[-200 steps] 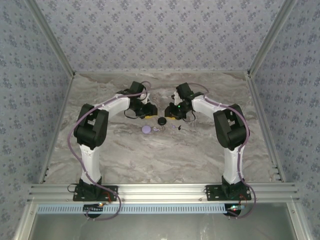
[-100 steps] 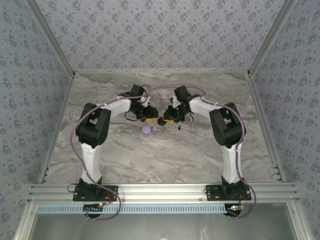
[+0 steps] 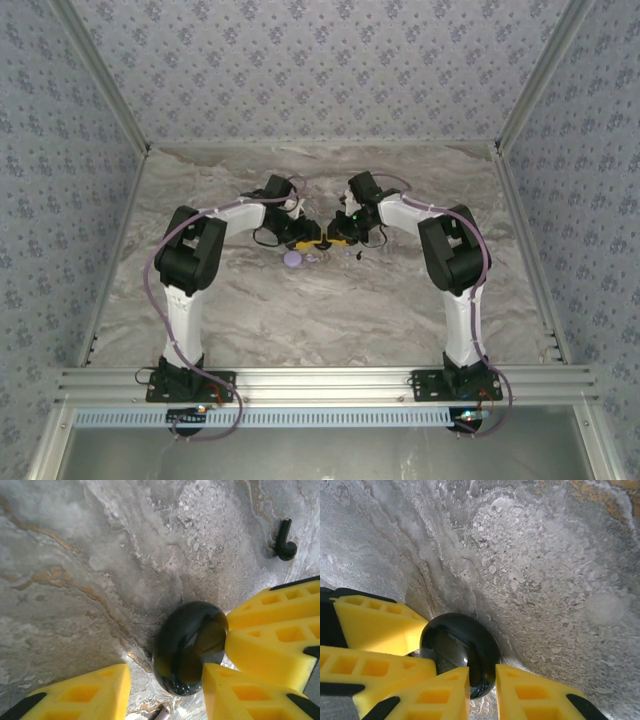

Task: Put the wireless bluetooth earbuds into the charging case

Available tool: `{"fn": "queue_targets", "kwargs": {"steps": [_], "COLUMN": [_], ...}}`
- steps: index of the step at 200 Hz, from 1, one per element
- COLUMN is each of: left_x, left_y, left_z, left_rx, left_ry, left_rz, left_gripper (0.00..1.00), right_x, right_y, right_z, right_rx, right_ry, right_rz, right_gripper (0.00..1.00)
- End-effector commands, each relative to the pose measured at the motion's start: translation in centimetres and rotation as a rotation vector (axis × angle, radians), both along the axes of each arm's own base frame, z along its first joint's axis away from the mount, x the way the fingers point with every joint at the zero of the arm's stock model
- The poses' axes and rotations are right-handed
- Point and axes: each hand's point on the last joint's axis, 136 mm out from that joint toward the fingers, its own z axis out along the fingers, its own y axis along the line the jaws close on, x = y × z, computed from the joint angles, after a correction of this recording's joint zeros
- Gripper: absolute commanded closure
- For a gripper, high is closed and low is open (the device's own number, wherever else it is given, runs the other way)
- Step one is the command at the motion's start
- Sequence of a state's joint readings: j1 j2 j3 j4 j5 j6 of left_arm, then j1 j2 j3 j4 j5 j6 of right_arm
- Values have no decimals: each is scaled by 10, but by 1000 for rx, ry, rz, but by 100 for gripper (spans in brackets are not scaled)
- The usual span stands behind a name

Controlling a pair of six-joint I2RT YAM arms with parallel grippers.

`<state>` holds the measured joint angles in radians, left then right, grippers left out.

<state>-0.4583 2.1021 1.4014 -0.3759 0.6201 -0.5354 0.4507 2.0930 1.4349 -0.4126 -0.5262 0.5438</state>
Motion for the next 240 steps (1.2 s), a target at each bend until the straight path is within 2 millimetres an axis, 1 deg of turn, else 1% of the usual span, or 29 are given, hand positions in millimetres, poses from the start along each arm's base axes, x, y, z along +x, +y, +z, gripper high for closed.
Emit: {"fn": "queue_targets", "kwargs": {"steps": [1,25,90,114,178,205,240], "left_x": [-3,-2,10,9,7,7,4], "left_y": [-7,-8,-5,-9,-17,-17,-16], "left_z": [-6,-7,-11,-11,1,3,0], "left_rx": [-41,-46,-61,-98,-183,-187,-175], "left_ry": [39,40,31,43,48,45,51], "left_rz": [11,17,58,66,78,76,73], "left_gripper": [57,58,60,62,66,66,66], "right_x": [-7,-8,-8,-8,-7,-6,-5], "right_y": [1,1,-2,-3,-4,-3,-3], "right_z": [-16,-19,-25,-27,-27,-26,-25], "right_rx": [-16,-15,-32,-33,-22,-14,-9], "right_ry": [54,58,65,66,72,69,67], "right_rz": [-9,-9,-14,-16,-25,-25,-26], "right_gripper": [78,78,79,79,80,80,80]}}
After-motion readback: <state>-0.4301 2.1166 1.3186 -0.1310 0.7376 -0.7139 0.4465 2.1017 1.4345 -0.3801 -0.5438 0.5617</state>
